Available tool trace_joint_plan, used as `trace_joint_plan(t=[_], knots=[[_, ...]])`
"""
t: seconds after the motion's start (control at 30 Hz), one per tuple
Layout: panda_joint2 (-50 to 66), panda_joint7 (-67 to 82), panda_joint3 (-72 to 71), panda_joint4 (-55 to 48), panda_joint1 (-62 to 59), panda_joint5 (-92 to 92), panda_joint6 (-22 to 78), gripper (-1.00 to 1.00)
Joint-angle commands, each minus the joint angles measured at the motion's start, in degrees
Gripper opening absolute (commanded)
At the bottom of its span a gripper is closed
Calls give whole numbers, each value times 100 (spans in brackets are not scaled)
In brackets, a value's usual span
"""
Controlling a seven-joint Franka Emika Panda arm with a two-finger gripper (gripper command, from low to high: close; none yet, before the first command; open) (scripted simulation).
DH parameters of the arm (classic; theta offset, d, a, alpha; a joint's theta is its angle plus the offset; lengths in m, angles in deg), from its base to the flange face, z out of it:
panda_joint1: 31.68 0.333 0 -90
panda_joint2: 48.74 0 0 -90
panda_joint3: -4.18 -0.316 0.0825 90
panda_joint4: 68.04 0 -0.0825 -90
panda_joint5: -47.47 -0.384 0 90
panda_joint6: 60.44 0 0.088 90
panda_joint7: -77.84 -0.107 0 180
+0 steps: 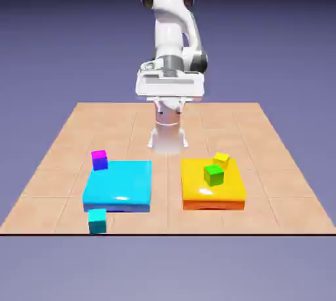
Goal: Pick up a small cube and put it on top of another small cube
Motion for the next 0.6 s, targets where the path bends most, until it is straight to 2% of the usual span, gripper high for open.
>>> trace_joint_plan(t=[0.0, 0.57], knots=[[200, 250, -32, -100, -114, -150, 15, 0], [3588, 4486, -582, -1805, -2054, -2698, 278, 0]])
